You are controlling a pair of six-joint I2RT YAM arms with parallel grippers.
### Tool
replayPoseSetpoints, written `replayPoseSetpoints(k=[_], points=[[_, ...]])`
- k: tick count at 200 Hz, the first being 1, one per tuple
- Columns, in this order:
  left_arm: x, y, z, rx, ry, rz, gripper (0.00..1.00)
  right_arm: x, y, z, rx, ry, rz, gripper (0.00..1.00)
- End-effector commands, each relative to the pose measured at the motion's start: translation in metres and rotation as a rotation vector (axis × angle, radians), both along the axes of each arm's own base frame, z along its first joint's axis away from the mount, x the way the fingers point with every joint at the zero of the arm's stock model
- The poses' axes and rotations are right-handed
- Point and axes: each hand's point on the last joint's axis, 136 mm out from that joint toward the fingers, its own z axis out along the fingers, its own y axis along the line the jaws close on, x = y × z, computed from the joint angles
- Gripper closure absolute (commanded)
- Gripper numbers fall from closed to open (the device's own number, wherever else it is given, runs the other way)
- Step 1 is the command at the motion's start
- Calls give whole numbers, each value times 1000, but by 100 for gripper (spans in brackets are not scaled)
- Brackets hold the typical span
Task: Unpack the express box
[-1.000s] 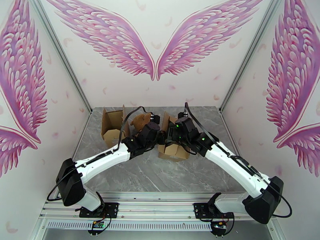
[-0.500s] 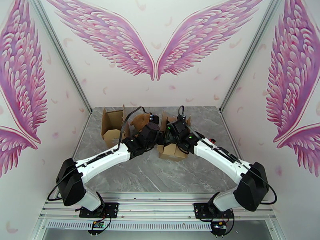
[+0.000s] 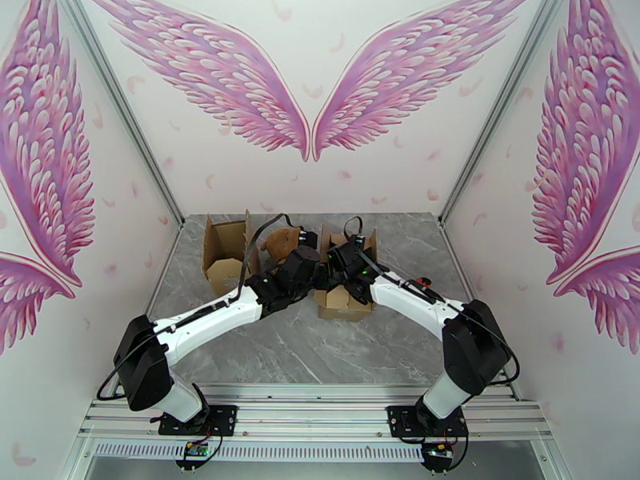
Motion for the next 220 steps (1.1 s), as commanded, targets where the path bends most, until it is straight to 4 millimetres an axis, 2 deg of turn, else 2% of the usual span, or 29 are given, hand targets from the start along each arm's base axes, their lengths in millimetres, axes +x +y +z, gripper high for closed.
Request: replayPoseSetpoints(k=[1, 36, 67, 100, 144, 220], points=[[-5, -18, 18, -65, -35, -47, 100, -1, 8, -13, 28, 18, 32, 51], [-4, -16, 16, -59, -30, -37, 100, 0, 10, 6, 37, -22, 64, 100], [-2, -10, 14, -51, -18, -6, 100, -6, 9, 35, 57, -74, 102, 100], [1, -3, 10, -42, -4, 36, 100, -22, 14, 71, 148, -167, 178, 100], [2, 3, 9, -40, 1, 67, 100, -41, 23, 102, 240, -243, 273, 100], [5, 13, 8, -23, 12, 111, 100, -68, 14, 178, 317, -434, 335, 100]])
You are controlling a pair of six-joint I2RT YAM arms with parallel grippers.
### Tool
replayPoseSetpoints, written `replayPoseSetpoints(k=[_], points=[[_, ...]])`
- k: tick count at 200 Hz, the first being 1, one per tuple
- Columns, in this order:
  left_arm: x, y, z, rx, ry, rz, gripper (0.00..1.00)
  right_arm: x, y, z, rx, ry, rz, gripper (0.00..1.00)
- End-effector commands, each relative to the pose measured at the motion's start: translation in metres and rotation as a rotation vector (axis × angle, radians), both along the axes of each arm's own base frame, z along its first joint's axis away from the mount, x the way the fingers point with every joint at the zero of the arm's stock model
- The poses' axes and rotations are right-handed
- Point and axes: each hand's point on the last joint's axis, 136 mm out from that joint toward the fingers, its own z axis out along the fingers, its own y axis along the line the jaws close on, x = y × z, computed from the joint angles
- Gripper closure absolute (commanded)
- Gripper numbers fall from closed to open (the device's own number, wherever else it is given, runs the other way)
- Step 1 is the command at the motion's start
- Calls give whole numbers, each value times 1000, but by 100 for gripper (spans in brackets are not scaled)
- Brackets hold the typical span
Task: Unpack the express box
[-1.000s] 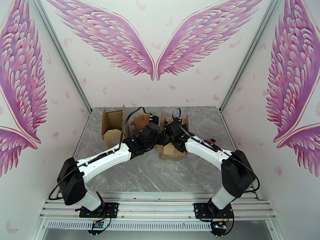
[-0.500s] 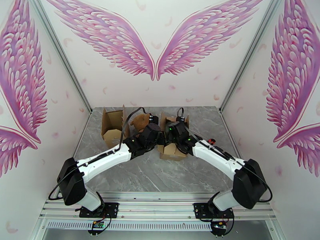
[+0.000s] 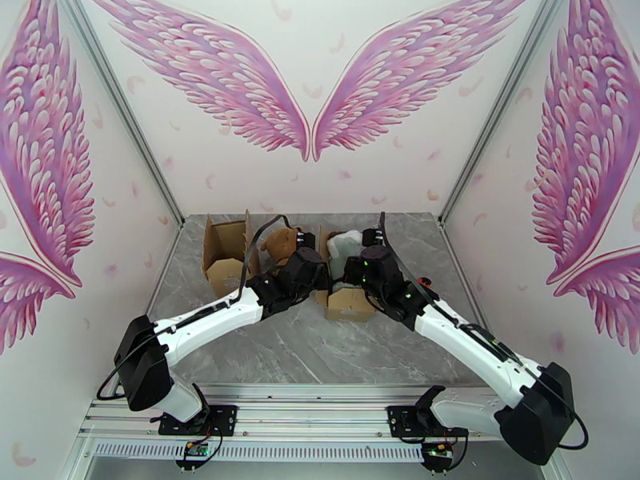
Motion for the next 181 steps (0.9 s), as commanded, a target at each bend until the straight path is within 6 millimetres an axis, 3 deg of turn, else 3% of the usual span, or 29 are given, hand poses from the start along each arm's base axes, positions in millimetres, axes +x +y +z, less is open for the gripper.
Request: replayPoseSetpoints(k=[1, 40, 94, 181], points=[[3, 6, 11, -2, -15, 33, 100, -13, 14, 61, 116, -161, 86, 100], [5, 7, 12, 4, -12, 42, 100, -21, 6, 114, 191, -280, 81, 100], [7, 7, 13, 4, -6, 51, 100, -23, 16, 141, 274, -315, 124, 100], [9, 11, 8, 5, 19, 68, 100, -10, 11, 189, 344, -446, 71, 100]])
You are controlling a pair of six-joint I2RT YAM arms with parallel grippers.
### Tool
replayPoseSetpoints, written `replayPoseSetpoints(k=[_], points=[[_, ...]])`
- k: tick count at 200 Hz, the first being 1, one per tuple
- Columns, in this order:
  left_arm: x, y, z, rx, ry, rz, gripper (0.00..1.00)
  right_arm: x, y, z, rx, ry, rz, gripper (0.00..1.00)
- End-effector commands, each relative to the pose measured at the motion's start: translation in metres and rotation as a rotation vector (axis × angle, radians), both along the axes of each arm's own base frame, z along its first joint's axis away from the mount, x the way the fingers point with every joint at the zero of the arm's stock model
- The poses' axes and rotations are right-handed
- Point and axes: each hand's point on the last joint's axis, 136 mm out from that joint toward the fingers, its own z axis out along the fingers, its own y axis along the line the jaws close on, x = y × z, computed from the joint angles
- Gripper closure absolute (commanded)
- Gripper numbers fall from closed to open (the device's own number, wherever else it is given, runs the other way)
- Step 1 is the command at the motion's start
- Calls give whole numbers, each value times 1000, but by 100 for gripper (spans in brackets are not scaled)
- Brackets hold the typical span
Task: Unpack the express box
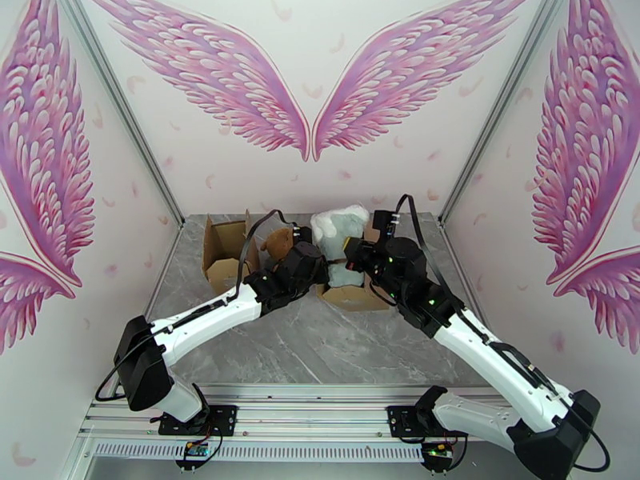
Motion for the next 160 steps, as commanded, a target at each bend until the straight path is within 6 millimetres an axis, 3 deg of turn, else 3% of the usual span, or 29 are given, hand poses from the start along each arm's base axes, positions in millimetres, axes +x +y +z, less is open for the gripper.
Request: replayPoseSetpoints(k=[1, 55, 102, 139, 160], points=[[-1, 7, -11, 43, 37, 18, 100, 0, -6, 87, 166, -209, -27, 100], [-1, 10, -15, 36, 49, 26, 100, -1, -11, 122, 249, -295, -40, 100], [0, 12, -17, 32, 55, 30, 100, 8, -14, 133, 333, -311, -38, 100], [1, 12, -19, 28, 62, 30, 100, 12, -15, 146, 343, -329, -19, 100], [3, 11, -21, 23, 72, 28, 100, 11, -24, 160, 279, -340, -48, 100]])
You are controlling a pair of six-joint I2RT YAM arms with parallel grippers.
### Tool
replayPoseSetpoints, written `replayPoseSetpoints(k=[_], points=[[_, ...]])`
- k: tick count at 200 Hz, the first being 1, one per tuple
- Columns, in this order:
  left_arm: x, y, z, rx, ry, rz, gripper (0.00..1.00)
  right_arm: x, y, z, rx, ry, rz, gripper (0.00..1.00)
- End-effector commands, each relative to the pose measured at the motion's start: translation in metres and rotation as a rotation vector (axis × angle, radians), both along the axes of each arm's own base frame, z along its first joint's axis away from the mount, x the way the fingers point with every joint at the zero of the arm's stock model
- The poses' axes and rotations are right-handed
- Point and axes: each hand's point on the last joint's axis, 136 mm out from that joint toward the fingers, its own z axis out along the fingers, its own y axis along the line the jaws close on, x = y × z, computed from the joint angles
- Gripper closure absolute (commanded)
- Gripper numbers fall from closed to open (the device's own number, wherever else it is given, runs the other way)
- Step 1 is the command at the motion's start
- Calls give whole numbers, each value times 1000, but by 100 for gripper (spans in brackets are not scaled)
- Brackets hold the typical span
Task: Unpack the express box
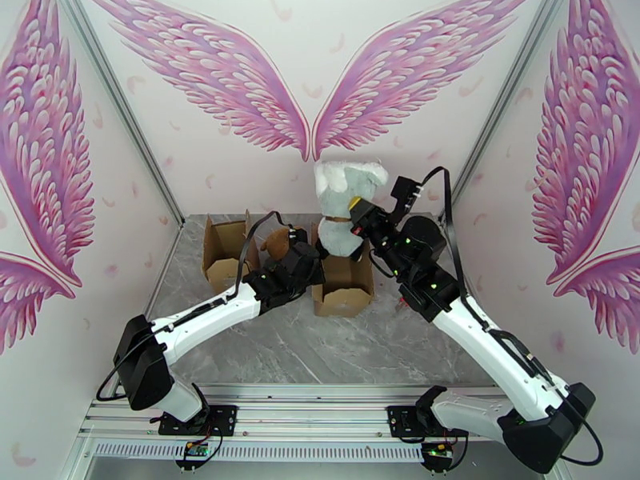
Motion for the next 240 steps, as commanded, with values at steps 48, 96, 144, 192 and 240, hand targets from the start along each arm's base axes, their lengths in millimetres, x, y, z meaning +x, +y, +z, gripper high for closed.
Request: replayPoseSetpoints(k=[48, 96, 144, 192, 240], points=[[17, 7, -16, -12, 81, 12, 100, -21, -74, 68, -92, -83, -120, 100], [40, 5, -19, -33, 131, -8, 100, 6, -132, 0, -318, 178, -233, 100], [59, 2, -15, -8, 160, -36, 100, 37, -154, -137, -482, 445, -270, 100], [66, -6, -9, -19, 159, -54, 98, 66, -143, -248, -606, 694, -148, 100], [65, -3, -7, -9, 155, -46, 94, 93, -138, -305, -625, 793, -113, 95]])
